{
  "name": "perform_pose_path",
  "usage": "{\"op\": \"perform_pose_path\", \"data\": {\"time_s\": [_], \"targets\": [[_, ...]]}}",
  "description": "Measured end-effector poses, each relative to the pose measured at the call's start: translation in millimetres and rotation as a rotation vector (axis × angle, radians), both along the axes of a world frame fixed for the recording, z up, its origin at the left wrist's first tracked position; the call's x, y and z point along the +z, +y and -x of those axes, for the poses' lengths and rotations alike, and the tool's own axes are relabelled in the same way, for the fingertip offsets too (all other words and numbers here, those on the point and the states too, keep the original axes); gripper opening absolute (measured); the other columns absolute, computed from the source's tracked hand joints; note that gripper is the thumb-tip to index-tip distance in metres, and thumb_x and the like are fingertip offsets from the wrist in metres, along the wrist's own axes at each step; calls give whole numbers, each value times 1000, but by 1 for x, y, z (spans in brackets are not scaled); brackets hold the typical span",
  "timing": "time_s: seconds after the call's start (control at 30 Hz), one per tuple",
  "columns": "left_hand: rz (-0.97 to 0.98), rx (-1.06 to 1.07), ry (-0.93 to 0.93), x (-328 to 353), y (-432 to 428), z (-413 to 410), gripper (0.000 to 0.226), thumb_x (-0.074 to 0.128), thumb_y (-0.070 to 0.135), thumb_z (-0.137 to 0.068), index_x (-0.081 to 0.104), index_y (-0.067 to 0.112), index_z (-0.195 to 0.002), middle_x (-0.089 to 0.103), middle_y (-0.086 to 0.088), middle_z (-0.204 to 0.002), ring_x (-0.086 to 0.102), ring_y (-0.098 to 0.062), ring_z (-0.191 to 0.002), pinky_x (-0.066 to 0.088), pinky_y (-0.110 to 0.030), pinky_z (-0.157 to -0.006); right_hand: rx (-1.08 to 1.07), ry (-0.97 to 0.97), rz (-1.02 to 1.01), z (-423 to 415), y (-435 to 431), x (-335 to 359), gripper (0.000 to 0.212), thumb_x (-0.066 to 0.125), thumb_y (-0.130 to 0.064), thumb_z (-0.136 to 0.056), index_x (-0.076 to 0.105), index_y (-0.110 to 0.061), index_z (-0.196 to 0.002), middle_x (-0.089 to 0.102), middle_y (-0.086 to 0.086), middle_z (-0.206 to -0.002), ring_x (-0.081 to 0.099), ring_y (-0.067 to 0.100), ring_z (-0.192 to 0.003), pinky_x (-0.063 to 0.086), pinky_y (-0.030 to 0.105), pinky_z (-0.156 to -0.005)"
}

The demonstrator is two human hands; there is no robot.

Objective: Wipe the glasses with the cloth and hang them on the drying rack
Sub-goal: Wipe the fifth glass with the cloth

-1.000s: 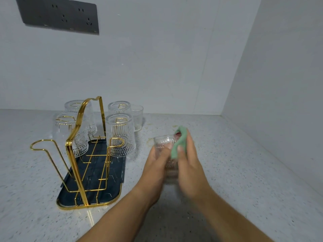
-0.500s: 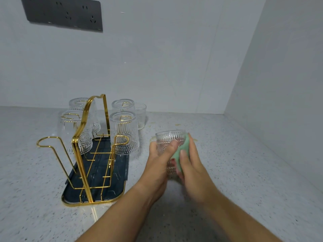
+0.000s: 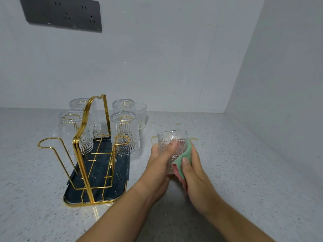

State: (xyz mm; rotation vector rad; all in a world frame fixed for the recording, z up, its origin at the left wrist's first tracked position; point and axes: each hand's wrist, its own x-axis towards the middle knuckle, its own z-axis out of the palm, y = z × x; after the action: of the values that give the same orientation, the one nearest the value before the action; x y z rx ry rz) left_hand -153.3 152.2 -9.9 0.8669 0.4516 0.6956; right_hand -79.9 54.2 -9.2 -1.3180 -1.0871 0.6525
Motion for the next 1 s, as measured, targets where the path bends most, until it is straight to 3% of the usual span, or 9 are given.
{"op": "perform_pose_path", "data": {"time_s": [0.2, 0.4, 0.53, 0.6, 0.67, 0.77, 0.87, 0.93, 1.0], "targets": [[27, -191, -42, 2, 2, -2, 52, 60, 46, -92, 74, 12, -129, 73, -16, -121, 69, -32, -108, 47, -54, -106, -159, 69, 55, -26, 19, 38, 37, 29, -44, -110, 62, -33, -125, 78, -7, -93, 74, 0, -72, 55, 16, -56], [-50, -87, -36, 2, 9, 3, 83, 74, 71, -73, 74, 8, -128, 72, -20, -128, 70, -39, -117, 52, -52, -105, -18, 20, 30, -1, 15, 6, 51, 31, -47, -105, 35, -32, -154, 68, -7, -131, 66, 9, -121, 52, 33, -104], [14, -148, -68, 1, 10, 4, 75, 64, 84, -77, 81, 15, -101, 68, -17, -99, 63, -30, -85, 47, -35, -76, -25, -72, 42, 7, 3, -9, 58, 36, -45, -104, 21, -39, -159, 68, -10, -116, 63, 2, -89, 54, 24, -81], [49, -172, -55, 1, 10, 2, 80, 46, 78, -92, 79, 9, -113, 75, -16, -104, 73, -33, -86, 57, -35, -69, -59, -111, 36, 3, 4, -8, 62, 41, -52, -104, 17, -43, -160, 64, -2, -128, 59, 5, -100, 51, 26, -89], [36, -178, -27, 4, 7, 0, 78, 37, 70, -99, 71, 8, -133, 75, -17, -126, 75, -32, -113, 59, -42, -93, -111, -94, 20, -4, 10, 3, 66, 43, -60, -100, 20, -42, -159, 58, 2, -140, 62, 9, -118, 50, 32, -103], [44, -179, 2, 9, 0, -1, 67, 33, 62, -105, 68, 16, -139, 73, -13, -134, 69, -30, -127, 48, -52, -112, -196, -35, 3, -16, 23, 26, 50, 38, -48, -106, 33, -36, -155, 58, 1, -141, 66, 12, -121, 60, 28, -94], [-25, -168, -39, 4, 1, -2, 73, 55, 71, -93, 63, 20, -145, 70, -13, -140, 65, -32, -132, 44, -60, -116, -201, -94, 29, -17, 32, 29, 56, 35, -55, -105, 26, -41, -158, 44, -2, -157, 53, 15, -138, 48, 40, -113], [-51, -125, -48, -1, 5, -3, 99, 85, 69, -71, 56, 14, -149, 68, -17, -141, 66, -36, -130, 49, -61, -111, -134, -78, 33, -9, 29, 22, 59, 36, -49, -106, 16, -42, -161, 36, -5, -163, 46, 10, -143, 41, 33, -119], [-25, -74, -36, -4, 10, -3, 119, 97, 66, -53, 54, 7, -148, 72, -19, -129, 75, -35, -107, 63, -49, -86, -57, -50, 8, -3, 23, 10, 55, 36, -46, -107, 19, -44, -159, 43, -7, -158, 48, 4, -140, 42, 26, -115]]}}
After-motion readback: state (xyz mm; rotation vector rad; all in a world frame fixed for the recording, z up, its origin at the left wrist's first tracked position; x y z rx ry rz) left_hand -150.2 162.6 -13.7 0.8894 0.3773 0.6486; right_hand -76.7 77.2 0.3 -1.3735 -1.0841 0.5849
